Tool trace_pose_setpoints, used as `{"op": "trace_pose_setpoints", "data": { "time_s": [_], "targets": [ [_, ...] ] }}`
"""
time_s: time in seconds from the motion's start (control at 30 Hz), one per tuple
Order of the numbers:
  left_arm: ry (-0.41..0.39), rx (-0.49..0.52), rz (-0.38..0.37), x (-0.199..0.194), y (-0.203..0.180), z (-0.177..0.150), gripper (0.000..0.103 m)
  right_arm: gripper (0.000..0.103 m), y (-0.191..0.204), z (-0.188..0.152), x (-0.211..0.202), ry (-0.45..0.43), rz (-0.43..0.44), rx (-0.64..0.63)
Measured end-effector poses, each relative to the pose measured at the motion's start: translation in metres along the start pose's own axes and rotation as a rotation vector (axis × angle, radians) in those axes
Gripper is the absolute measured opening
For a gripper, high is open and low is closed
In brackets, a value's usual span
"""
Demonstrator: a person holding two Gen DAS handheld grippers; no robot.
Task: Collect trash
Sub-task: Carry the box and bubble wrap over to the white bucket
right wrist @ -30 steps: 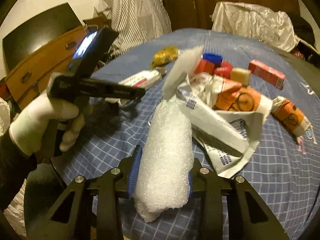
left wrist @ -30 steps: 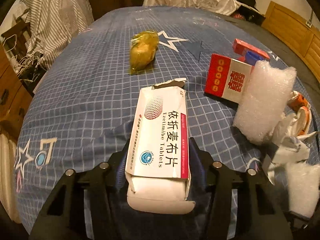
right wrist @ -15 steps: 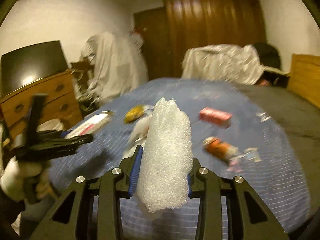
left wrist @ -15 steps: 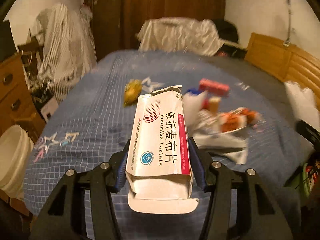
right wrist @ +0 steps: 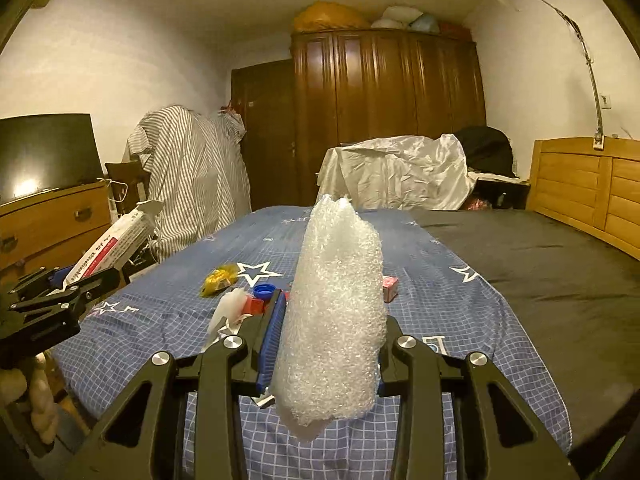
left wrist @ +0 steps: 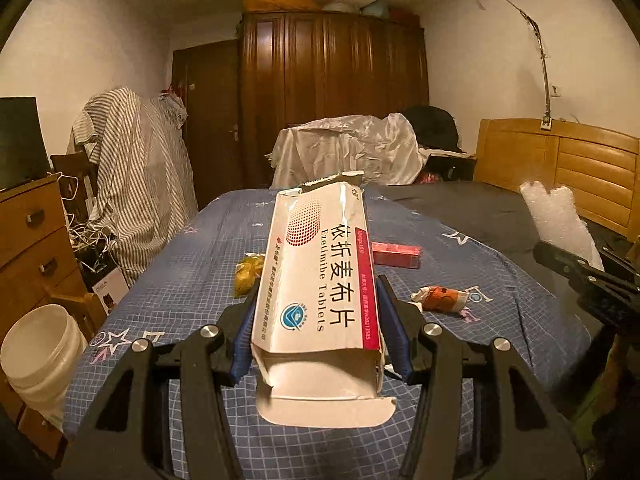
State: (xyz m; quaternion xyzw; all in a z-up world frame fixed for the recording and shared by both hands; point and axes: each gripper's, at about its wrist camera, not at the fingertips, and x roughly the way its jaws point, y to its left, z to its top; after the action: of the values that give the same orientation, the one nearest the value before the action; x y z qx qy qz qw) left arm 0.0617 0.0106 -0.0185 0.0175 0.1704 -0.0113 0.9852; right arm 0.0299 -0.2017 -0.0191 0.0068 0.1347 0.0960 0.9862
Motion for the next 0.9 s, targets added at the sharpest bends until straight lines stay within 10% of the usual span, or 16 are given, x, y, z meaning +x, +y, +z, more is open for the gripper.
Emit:
{"op": "trace_pose_setpoints", "data": {
  "time_s": [0.47, 0.9],
  "targets": [
    [-0.018, -0.042, 0.101, -0.011, 0.041, 0.014, 0.052, 0.037, 0.05, 0.03, 0.026, 0.007, 0.14, -0.069],
    [-0.009, -0.179, 0.396, -0.044, 0.195, 0.029, 0.052, 0.037, 0.243, 0.097, 0.11, 0.021, 0.476, -0.167]
  ]
}}
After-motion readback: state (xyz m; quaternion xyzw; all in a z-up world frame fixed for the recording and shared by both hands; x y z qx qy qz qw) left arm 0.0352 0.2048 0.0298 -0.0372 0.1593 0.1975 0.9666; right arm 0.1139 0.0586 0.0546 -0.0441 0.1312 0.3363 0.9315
